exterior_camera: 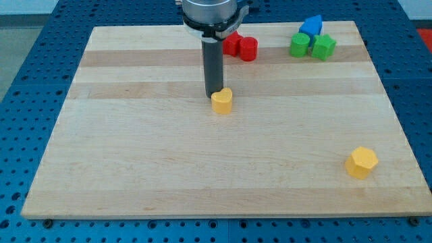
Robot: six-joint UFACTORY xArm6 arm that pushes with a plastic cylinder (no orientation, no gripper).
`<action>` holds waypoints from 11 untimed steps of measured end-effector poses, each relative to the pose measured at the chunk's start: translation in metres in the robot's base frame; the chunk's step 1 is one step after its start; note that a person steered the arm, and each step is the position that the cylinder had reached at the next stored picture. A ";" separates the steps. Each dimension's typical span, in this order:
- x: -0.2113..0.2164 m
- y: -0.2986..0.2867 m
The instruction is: Slide the heart left to the hexagon
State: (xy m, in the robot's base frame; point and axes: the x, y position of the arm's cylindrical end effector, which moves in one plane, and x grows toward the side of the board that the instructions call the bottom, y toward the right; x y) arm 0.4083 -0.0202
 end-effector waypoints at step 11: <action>0.114 0.171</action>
